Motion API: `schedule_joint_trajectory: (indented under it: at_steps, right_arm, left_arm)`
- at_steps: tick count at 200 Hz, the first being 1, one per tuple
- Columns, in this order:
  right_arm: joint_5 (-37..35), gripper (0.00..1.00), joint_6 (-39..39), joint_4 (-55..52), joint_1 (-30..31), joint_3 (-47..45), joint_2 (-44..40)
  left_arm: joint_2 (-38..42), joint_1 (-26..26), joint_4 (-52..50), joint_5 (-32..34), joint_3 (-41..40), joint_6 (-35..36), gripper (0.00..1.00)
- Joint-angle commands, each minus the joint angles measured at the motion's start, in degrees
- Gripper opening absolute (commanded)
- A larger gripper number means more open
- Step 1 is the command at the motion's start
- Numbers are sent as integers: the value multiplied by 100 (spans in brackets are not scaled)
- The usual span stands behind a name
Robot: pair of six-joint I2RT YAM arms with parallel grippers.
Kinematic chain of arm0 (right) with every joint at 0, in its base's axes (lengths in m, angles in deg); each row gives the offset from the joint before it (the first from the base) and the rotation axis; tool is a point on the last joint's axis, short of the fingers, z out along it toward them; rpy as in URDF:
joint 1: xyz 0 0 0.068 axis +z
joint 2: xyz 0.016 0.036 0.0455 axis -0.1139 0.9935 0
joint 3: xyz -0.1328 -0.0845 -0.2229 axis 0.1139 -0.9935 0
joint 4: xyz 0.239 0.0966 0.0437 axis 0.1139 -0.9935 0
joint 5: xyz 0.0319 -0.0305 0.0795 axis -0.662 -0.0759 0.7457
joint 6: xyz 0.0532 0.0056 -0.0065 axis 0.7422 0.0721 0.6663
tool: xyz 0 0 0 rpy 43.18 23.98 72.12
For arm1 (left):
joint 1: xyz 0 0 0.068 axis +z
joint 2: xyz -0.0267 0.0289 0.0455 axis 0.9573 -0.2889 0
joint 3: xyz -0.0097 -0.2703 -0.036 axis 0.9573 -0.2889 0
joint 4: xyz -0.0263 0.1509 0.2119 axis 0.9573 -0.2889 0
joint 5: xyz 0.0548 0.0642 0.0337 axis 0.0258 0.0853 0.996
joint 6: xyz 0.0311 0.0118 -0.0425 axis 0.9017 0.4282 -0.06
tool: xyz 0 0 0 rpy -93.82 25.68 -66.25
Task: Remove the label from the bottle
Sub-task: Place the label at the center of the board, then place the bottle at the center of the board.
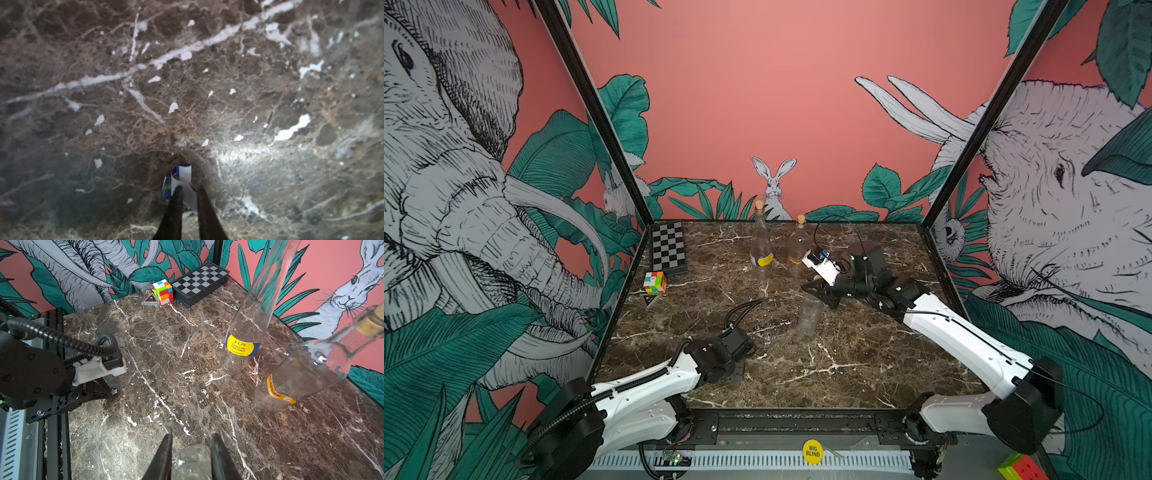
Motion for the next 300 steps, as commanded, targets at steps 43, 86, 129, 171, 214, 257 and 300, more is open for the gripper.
schedule_joint_trajectory:
  at_steps: [43, 86, 129, 171, 214, 257, 300]
  right_arm:
    - [98, 0, 72, 378, -23, 258, -68]
    - [90, 0, 115, 411, -22, 217, -77]
    - [66, 0, 166, 413, -22, 179, -128]
    - [-356, 0, 373, 273, -44, 141, -377]
    - [-1154, 0, 664, -255, -144, 394, -583]
    - [-2267, 0, 628, -818, -347, 875, -659]
    - [-2531, 0, 760, -584, -1149, 1475, -196]
  left_arm:
    - [192, -24, 203, -57, -81, 106, 40]
    - [601, -28, 119, -54, -59, 229, 50]
    - [1274, -24, -506, 472, 168, 377, 69]
    - [1997, -20, -602, 938, 868, 1399, 99]
    - [1971, -15, 255, 1030, 1594, 2742, 99]
    - [1288, -15, 1508, 663, 2304, 3401, 99]
    - [683, -17, 2507, 281, 2891, 4173, 99]
